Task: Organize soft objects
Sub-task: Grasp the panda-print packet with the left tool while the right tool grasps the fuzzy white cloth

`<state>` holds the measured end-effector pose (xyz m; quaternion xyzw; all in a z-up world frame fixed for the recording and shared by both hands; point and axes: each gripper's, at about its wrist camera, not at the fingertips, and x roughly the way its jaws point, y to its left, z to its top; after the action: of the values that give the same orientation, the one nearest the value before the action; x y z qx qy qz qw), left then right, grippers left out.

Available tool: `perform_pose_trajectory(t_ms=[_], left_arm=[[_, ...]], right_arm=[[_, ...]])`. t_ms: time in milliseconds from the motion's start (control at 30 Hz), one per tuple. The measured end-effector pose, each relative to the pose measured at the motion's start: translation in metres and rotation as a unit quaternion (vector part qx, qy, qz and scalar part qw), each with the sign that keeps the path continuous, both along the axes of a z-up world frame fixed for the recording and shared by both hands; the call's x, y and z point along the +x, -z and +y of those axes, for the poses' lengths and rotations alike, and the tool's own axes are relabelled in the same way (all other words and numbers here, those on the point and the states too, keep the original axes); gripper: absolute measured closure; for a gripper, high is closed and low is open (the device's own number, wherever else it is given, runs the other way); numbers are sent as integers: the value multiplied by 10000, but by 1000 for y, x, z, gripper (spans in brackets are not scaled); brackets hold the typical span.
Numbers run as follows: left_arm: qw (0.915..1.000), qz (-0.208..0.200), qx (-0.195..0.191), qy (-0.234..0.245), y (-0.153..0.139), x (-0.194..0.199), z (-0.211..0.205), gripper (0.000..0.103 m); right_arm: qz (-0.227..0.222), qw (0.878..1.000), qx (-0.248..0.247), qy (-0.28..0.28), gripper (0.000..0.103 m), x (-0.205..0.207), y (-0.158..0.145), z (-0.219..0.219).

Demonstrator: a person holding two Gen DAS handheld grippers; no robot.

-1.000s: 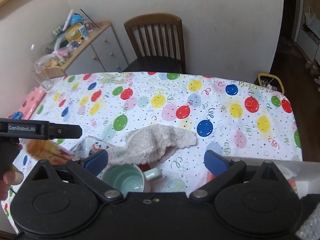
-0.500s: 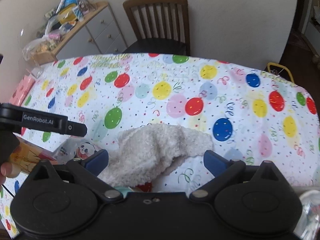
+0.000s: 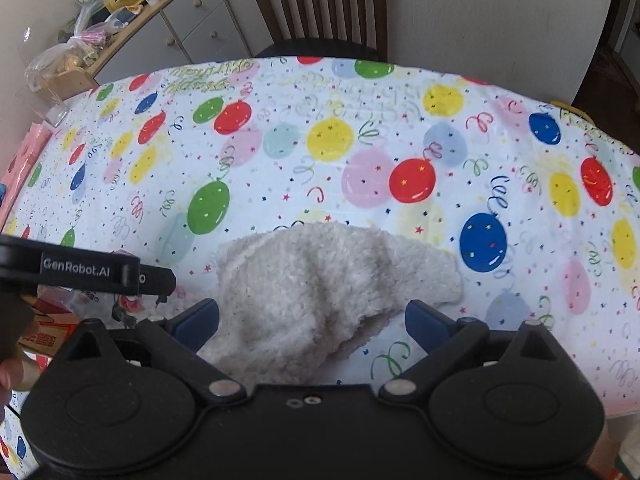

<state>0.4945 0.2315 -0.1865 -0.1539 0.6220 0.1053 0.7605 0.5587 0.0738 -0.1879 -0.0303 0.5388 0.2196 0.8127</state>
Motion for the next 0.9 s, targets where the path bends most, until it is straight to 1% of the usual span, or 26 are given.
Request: perform_pose_trajectory(t_ms=[67, 100, 167, 200, 233, 267, 300, 367, 433, 467, 567, 667, 700, 733, 900], left_arm=[[9999, -92, 74, 6, 0, -2, -2, 3], [9999, -143, 85, -2, -2, -3, -2, 6], [9997, -224, 82, -69, -3, -5, -3, 9], [9996, -236, 119, -69, -3, -6, -5, 11], [9995, -259, 170, -53, -3, -6, -6, 14], [9993, -296, 222, -36, -3, -7, -8, 19], [9992, -324, 248, -29, -3, -7, -8, 22], [9989, -374, 270, -80, -3, -8, -7, 29], [9985, -453, 266, -119, -4, -8, -7, 45], [9983, -499, 284, -121, -6, -8, -7, 47], [9977, -637, 192, -122, -10, -8, -7, 53], [9969, -761, 181, -129, -13, -10, -7, 58], [9964, -817, 173, -124, -14, -10, -7, 66], [9959, -878, 172, -115, -16, -11, -8, 71], [9931, -1164, 127, 5, -28, -14, -11, 77]], right_arm=[[14, 10000, -30, 1, 7, 1, 4, 3], [38, 10000, -18, 19, 8, 2, 6, 3], [86, 9999, -2, 64, 19, 3, 10, 4], [110, 9999, -5, 76, 21, 3, 13, 4], [133, 9999, -8, 85, 25, 3, 14, 5], [144, 9999, 0, 94, 32, 3, 15, 5], [148, 9998, 2, 97, 35, 3, 16, 6], [146, 9999, -18, 78, 50, 2, 18, 7], [99, 9999, -70, 51, 58, 0, 18, 8], [73, 9999, -92, 33, 64, -1, 18, 9], [1, 9999, -106, 50, 77, -1, 16, 8], [-103, 9999, -109, 62, 83, -2, 11, 7], [-144, 9998, -93, 76, 83, -3, 9, 5], [-192, 9997, -87, 104, 85, -3, 6, 4], [-397, 9990, 2, 222, 90, -7, -9, -5]])
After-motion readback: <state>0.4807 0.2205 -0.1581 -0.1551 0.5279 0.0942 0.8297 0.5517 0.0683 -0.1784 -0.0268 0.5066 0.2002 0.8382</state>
